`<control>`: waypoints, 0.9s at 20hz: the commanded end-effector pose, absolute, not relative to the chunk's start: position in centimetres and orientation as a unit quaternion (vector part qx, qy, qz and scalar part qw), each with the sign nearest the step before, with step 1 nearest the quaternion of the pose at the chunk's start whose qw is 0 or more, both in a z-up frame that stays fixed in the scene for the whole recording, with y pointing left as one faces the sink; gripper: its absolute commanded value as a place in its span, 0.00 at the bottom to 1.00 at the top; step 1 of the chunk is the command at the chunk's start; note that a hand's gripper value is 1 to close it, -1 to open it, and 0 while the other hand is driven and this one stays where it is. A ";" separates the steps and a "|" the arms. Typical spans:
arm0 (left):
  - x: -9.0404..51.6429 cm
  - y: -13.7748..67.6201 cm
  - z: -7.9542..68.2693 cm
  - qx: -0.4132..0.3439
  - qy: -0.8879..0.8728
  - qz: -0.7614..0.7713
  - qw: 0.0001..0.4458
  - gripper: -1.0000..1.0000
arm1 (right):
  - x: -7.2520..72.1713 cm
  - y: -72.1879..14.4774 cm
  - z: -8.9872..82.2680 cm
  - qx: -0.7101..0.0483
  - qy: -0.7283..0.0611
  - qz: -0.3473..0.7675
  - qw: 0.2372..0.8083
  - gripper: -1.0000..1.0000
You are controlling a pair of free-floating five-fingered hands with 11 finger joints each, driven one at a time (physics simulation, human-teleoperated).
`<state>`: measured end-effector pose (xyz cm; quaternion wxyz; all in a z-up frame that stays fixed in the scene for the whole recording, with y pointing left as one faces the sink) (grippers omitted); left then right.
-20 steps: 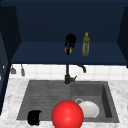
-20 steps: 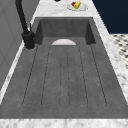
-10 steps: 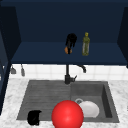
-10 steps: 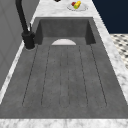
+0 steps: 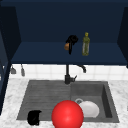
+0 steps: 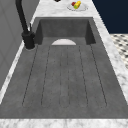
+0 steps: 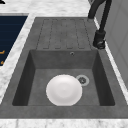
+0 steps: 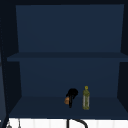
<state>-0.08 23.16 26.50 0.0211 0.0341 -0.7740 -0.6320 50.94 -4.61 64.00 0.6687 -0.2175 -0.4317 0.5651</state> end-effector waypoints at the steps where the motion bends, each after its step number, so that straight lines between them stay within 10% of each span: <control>1: -0.1 23.2 26.5 0.034 -0.774 -0.632 0.021 0.50 | 52.7 -4.0 62.7 -0.222 -0.425 0.584 0.655 0.00; 11: -0.1 23.2 26.5 0.034 -0.774 -0.632 0.021 0.50 | 55.6 -0.5 62.3 -0.235 -0.439 0.571 0.653 0.00; 12: -0.1 23.2 26.5 0.034 -0.774 -0.632 0.021 0.50 | 55.8 0.1 62.1 -0.236 -0.439 0.572 0.651 1.00; 18: -0.1 23.2 26.5 0.034 -0.774 -0.632 0.021 0.50 | 56.9 2.6 62.8 -0.312 -0.483 0.538 0.616 1.00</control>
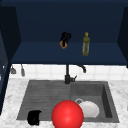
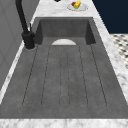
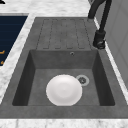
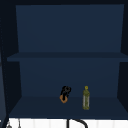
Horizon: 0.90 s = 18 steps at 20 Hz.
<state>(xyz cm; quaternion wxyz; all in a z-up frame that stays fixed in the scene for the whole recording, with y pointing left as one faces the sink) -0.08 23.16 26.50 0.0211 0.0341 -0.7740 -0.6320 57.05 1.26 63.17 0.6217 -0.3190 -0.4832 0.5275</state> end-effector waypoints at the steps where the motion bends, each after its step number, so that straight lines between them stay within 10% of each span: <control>1: -0.1 23.2 26.5 0.034 -0.774 -0.632 0.021 0.50 | 57.0 3.0 62.9 -0.318 -0.487 0.533 0.615 1.00; 18: -0.1 23.2 26.5 0.034 -0.774 -0.632 0.021 0.50 | 49.6 5.6 68.9 -0.395 -0.488 0.511 0.586 1.00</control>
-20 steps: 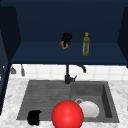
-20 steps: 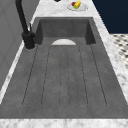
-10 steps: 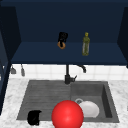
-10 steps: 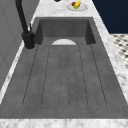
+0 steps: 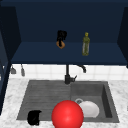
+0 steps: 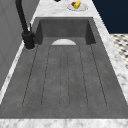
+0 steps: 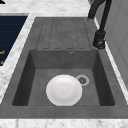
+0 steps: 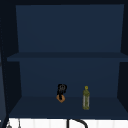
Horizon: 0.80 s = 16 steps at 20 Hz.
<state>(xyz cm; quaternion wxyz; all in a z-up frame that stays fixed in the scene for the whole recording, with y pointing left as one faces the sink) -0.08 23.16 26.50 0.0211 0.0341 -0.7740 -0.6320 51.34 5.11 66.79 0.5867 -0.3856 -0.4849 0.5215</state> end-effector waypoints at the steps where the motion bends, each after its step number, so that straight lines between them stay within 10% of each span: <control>1: -0.1 23.2 26.5 0.034 -0.774 -0.632 0.021 0.50 | 48.4 5.3 69.6 -0.391 -0.491 0.517 0.582 1.00; 16: -0.1 23.2 26.5 0.034 -0.774 -0.632 0.021 0.50 | 36.1 5.4 77.3 -0.395 -0.493 0.514 0.580 1.00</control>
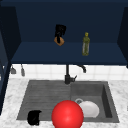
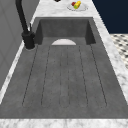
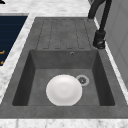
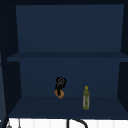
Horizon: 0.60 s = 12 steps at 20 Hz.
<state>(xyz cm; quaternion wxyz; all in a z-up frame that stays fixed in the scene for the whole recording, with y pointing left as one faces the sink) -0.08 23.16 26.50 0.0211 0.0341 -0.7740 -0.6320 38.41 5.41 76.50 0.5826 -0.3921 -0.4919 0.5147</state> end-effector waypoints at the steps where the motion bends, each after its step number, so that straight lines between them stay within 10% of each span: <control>1: -0.1 23.2 26.5 0.034 -0.774 -0.632 0.021 0.50 | 35.3 5.6 77.4 -0.392 -0.492 0.515 0.583 1.00; 12: -0.1 23.2 26.5 0.034 -0.774 -0.632 0.021 0.50 | 26.6 7.2 76.2 -0.400 -0.492 0.514 0.577 1.00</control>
